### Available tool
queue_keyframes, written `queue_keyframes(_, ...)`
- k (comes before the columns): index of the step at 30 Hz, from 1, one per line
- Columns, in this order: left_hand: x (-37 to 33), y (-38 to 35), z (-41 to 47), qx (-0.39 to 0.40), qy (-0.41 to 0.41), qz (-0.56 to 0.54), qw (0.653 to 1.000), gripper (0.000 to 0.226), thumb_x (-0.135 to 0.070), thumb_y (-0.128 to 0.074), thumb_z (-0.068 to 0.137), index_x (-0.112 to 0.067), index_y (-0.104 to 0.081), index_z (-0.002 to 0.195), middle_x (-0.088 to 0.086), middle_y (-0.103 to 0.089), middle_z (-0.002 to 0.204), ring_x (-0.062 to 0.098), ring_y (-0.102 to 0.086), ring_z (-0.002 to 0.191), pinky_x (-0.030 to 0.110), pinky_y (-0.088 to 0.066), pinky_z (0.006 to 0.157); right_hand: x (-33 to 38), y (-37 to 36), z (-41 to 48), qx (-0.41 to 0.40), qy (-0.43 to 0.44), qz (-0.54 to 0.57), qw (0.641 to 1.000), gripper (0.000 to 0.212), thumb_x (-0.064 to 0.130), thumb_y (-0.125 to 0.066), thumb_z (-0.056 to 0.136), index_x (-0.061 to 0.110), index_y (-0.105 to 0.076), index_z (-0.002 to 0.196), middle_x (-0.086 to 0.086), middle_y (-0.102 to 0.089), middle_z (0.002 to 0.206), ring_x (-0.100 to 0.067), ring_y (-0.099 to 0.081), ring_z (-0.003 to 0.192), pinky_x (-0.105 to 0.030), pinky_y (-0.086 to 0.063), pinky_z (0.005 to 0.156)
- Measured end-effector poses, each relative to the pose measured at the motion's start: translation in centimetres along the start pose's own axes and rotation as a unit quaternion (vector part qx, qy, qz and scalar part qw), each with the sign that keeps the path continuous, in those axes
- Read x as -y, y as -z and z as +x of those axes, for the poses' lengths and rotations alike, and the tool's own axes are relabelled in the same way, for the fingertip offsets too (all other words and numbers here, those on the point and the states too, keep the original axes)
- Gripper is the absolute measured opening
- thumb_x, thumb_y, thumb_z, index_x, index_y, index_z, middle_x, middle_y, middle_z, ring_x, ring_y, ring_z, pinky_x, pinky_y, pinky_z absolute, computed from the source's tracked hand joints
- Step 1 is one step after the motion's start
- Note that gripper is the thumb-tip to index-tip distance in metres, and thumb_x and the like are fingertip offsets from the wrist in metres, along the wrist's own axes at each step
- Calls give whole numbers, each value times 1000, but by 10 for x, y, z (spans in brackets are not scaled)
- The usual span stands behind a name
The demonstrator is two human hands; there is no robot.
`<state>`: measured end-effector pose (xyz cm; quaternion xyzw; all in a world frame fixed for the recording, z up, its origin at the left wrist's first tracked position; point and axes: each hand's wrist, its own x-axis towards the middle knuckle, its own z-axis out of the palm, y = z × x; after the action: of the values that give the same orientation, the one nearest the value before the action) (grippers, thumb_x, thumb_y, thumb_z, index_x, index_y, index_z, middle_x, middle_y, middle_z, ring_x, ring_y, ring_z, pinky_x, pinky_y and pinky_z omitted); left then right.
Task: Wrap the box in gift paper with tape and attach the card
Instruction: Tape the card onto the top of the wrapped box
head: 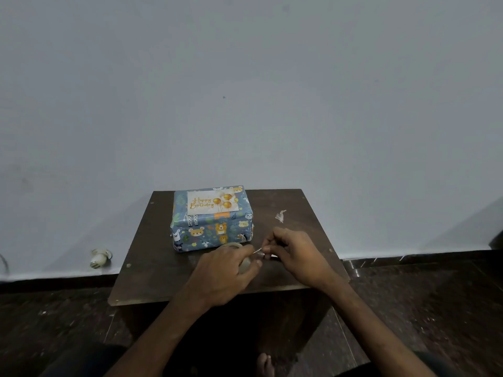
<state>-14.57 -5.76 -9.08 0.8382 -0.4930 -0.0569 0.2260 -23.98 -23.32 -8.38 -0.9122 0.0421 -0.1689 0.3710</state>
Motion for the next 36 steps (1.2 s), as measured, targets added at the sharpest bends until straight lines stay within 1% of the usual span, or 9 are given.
queue_keyframes(5, -2, -12, 4, -40, 7, -17, 999, 24, -41, -40, 105, -24, -51, 92, -3, -60, 85, 16, -56, 85, 38, -46, 74, -5, 4, 8, 26, 19, -97, 995, 16, 9, -58, 94, 19, -59, 82, 10, -65, 79, -12, -56, 80, -28, -46, 72)
queue_keyframes(11, -5, -16, 6, -72, 26, -55, 996, 20, -45, -40, 104, -28, -47, 97, -7, -60, 86, 11, -56, 86, 32, -35, 69, -6, 7, 16, 47, 17, -190, 981, 6, 7, -56, 93, 10, -57, 88, -1, -64, 88, -16, -50, 84, -38, -46, 74)
queue_keyframes(13, -4, -17, 7, -84, 30, -65, 994, 18, -42, -41, 105, -27, -48, 96, -7, -59, 83, 10, -55, 83, 32, -35, 69, -3, 7, 14, 35, 4, -165, 986, 5, 11, -59, 94, 11, -61, 89, 1, -65, 86, -10, -52, 81, -34, -48, 72)
queue_keyframes(17, 2, -20, 8, -110, 43, -124, 985, 15, -35, -48, 102, -29, -50, 89, -5, -58, 63, 6, -57, 67, 35, -47, 68, -3, 23, 5, -41, -88, 38, 995, 13, 8, -58, 97, 11, -71, 97, -1, -73, 79, -2, -63, 69, -18, -51, 64)
queue_keyframes(20, 6, -19, 8, -87, 58, -188, 977, 18, -33, -48, 103, -29, -51, 86, 2, -61, 54, 7, -58, 51, 35, -51, 66, -27, 45, -4, -65, -102, -94, 988, 14, 13, -61, 96, 12, -69, 85, 2, -67, 72, -12, -63, 69, -28, -49, 66)
queue_keyframes(23, 6, -16, 9, -75, 73, -225, 969, 19, -33, -48, 104, -26, -53, 87, 4, -64, 54, 10, -58, 48, 32, -48, 63, -38, 44, -16, 41, -145, -217, 965, 4, 18, -65, 92, 15, -67, 90, 7, -61, 82, -14, -58, 80, -28, -41, 70)
queue_keyframes(28, 6, -15, 13, -83, 103, -274, 953, 20, -28, -49, 103, -19, -55, 87, 6, -64, 51, 13, -56, 46, 32, -44, 62, -33, 26, -19, 59, -141, -276, 949, 19, 23, -65, 90, 17, -61, 107, 1, -59, 111, -22, -60, 102, -35, -49, 85)
queue_keyframes(33, 6, -9, 14, -95, 125, -327, 932, 20, -25, -51, 103, -12, -57, 88, 6, -61, 48, 14, -56, 47, 33, -43, 64, -30, 16, -15, 62, -165, -332, 927, 17, 23, -62, 91, 12, -60, 103, -5, -59, 110, -25, -59, 103, -39, -51, 85)
queue_keyframes(36, 6, -8, 13, -96, 126, -346, 925, 21, -24, -51, 103, -11, -57, 88, 6, -60, 47, 15, -55, 46, 32, -42, 63, -33, 27, -14, 71, -218, -266, 936, 12, 24, -67, 88, 14, -67, 94, -2, -67, 99, -22, -64, 94, -34, -51, 78)
